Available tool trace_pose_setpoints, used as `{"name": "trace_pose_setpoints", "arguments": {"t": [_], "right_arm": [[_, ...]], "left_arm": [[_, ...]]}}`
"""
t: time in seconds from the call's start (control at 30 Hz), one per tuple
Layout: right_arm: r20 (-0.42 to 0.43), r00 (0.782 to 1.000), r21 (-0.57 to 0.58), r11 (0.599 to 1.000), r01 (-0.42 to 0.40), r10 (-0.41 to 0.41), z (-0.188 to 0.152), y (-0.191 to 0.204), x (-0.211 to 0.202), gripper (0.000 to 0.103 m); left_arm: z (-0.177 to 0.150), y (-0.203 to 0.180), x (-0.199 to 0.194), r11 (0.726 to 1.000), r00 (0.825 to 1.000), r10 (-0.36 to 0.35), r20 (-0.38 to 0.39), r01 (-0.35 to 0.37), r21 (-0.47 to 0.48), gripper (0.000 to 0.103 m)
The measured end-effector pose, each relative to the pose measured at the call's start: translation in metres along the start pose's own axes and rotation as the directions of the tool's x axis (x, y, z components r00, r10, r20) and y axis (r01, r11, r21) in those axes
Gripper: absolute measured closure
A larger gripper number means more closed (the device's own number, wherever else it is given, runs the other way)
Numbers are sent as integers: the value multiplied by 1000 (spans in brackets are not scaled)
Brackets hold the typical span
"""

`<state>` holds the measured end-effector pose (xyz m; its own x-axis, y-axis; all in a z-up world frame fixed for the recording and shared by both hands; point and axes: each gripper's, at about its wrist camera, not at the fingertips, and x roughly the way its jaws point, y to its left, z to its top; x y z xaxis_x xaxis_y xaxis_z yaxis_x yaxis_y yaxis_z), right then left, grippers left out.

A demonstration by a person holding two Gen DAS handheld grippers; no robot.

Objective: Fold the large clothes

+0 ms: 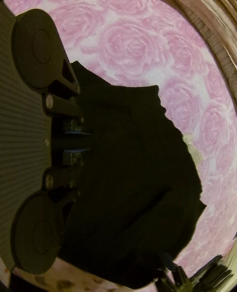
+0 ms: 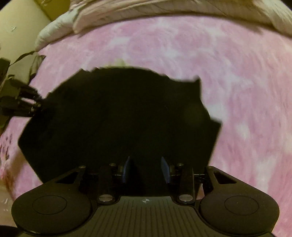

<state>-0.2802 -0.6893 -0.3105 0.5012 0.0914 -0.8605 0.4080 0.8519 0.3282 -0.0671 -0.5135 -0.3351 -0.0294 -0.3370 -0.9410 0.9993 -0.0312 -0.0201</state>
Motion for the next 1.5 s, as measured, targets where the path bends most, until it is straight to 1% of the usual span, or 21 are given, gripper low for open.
{"name": "trace_pose_setpoints", "arguments": {"t": [0.07,0.1,0.2,0.27,0.37,0.47,0.53,0.6,0.7,0.77,0.83,0.9,0.93,0.97,1.07,1.17,1.27,1.3,1.37,1.47,1.5], "right_arm": [[17,1000,14,1000,1,-1,-6,-8,-8,70],[16,1000,6,1000,20,-20,-7,-9,-14,70],[-9,996,-11,996,92,-92,-17,-9,-29,69],[-30,986,4,987,164,-163,-27,-8,-39,68],[1,985,52,984,170,-171,-39,-5,-62,67],[45,990,33,991,130,-132,-48,14,-73,65],[41,995,47,995,86,-88,-57,25,-68,63],[24,997,71,995,77,-78,-67,31,-58,63],[7,994,139,984,107,-109,-76,34,-47,63],[12,986,147,976,162,-165,-74,44,-49,62],[37,976,116,971,210,-216,-69,64,-53,61],[71,965,66,967,247,-252,-64,94,-56,55],[92,960,39,964,262,-265,-62,116,-57,49],[110,957,19,963,268,-269,-61,134,-56,46],[154,954,-40,963,267,-259,-62,206,-42,44],[143,960,-106,960,258,-242,-65,277,-6,43],[137,963,-205,944,257,-232,-67,334,41,44],[140,962,-266,927,263,-233,-68,354,57,44],[159,955,-393,872,293,-249,-73,385,84,44],[203,927,-561,738,374,-316,-81,414,123,44],[209,910,-615,675,407,-358,-84,419,139,44]], "left_arm": [[0,7,-3,1000,1000,10,-5,-10,-24,88],[0,9,-6,999,999,36,-16,-36,-19,88],[-3,13,-14,995,995,93,-46,-94,-18,87],[-6,15,-22,991,990,129,-64,-130,-16,88],[-13,13,-41,987,986,158,-62,-159,-24,88],[-22,7,-57,985,985,167,-53,-168,-27,88],[-29,0,-61,987,985,159,-62,-161,-22,87],[-40,-9,-67,989,985,149,-81,-150,-6,87],[-56,-12,-64,991,985,135,-103,-133,26,87],[-67,-10,-63,992,986,122,-113,-117,49,87],[-78,-4,-67,993,989,103,-104,-96,74,86],[-87,6,-72,992,993,77,-85,-68,104,82],[-90,11,-75,991,996,63,-69,-55,119,80],[-94,17,-79,989,997,52,-49,-44,139,80],[-99,40,-89,979,1000,1,7,-3,202,80],[-105,64,-102,951,998,-42,45,26,308,79],[-109,83,-112,895,995,-55,79,14,447,72],[-109,91,-112,876,994,-65,87,15,481,69],[-110,103,-112,851,992,-88,87,29,524,68],[-114,117,-103,814,991,-104,89,34,579,60],[-115,119,-98,803,990,-105,94,29,595,55]]}}
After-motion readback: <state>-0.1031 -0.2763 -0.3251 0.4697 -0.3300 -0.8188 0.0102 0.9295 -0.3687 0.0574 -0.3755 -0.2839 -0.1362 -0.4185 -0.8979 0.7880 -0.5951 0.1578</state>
